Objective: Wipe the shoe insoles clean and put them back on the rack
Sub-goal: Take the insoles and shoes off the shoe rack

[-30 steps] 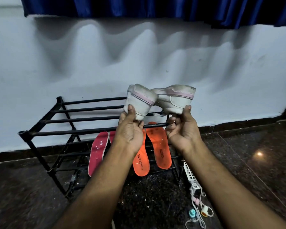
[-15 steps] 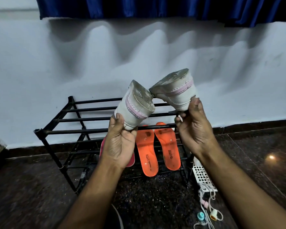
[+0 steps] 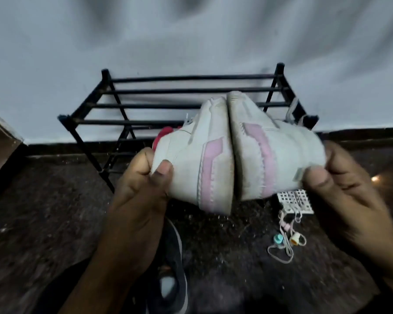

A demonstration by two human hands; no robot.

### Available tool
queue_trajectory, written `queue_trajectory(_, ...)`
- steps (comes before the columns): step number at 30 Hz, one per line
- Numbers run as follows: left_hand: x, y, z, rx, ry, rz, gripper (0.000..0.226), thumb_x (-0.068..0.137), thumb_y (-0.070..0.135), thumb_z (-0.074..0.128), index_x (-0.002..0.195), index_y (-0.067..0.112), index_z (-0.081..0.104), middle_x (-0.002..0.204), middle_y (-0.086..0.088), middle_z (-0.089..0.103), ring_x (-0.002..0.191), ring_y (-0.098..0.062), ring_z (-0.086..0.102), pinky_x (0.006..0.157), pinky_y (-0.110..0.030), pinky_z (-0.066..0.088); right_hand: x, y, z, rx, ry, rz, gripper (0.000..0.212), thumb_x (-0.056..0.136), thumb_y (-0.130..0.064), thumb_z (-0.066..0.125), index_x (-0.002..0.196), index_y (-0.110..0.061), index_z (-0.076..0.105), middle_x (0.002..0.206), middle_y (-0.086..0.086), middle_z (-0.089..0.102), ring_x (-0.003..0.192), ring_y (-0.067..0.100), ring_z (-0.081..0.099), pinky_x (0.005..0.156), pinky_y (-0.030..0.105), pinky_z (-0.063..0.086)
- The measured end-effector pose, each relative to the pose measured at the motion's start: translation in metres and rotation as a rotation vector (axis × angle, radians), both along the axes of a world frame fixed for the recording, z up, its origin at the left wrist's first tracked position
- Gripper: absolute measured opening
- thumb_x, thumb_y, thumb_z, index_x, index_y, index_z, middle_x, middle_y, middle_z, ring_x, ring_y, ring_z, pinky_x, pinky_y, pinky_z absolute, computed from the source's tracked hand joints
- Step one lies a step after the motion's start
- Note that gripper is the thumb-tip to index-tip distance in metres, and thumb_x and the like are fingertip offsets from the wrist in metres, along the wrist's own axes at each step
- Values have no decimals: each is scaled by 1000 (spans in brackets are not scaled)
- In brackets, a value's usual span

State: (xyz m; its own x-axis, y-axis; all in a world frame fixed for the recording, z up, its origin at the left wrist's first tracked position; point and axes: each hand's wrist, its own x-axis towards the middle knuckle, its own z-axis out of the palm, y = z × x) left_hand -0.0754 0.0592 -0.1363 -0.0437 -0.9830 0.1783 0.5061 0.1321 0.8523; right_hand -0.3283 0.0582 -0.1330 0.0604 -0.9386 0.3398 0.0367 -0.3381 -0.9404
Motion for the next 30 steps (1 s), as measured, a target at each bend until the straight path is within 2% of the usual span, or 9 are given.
queue_trajectory(2,3,26,-2,23,-39,36,8,93,18,64,95,21,72,112,-10,71,107,-24,64,90,-36,52,1,25,-1,20,7,0,42,90,-50,67,92,-10,57,100,39,50,89,48,54,77,57,42)
queue_trajectory(5,5,50,-12,66,-106,57,22,85,34,70,103,22,73,117,-12,71,111,-30,65,87,-39,55,-3,47,-4,25,44,12,26,90,-40,64,81,-17,58,81,24,51,75,30,52,68,41,39)
queue_trajectory(10,12,50,-34,110,-142,-15,30,88,29,67,114,17,71,123,-18,67,119,-33,61,96,-40,51,-4,54,-14,96,202,-25,50,85,-56,69,77,-9,53,77,28,51,70,48,48,56,46,38)
queue_trajectory(13,16,42,-46,165,-138,18,21,88,26,62,103,17,71,119,-18,68,114,-30,60,98,-43,43,1,47,-17,94,252,35,30,89,-34,64,76,-9,55,74,22,55,67,41,50,58,31,40)
queue_trajectory(18,24,36,-63,169,-174,-15,10,90,26,61,87,20,67,98,-8,64,94,-20,55,83,-38,42,10,40,-22,122,332,126,18,91,-21,55,76,-15,59,73,12,57,67,29,53,62,28,42)
queue_trajectory(22,28,33,-83,233,-189,-34,20,95,18,56,75,17,53,82,-13,44,76,-24,35,66,-34,32,15,35,-31,217,339,189,19,93,-19,56,77,-10,59,71,-3,56,68,5,53,62,17,43)
queue_trajectory(25,29,23,-104,263,-260,-42,25,93,16,55,71,13,43,78,-12,36,72,-25,29,63,-36,27,17,27,-40,258,457,232,22,97,-22,62,76,-23,60,67,-9,53,67,3,50,60,21,41)
queue_trajectory(28,24,16,-126,289,-388,-37,31,90,18,58,75,3,35,75,-11,34,71,-26,28,63,-39,25,15,13,-57,346,630,214,26,89,-40,68,87,-15,60,74,9,58,67,21,54,62,35,44)
queue_trajectory(30,15,19,-142,274,-522,-50,32,88,21,59,76,2,37,73,-10,36,67,-21,33,62,-38,29,13,3,-69,405,751,241,37,81,-53,73,95,-20,64,80,2,67,75,25,63,66,36,51)
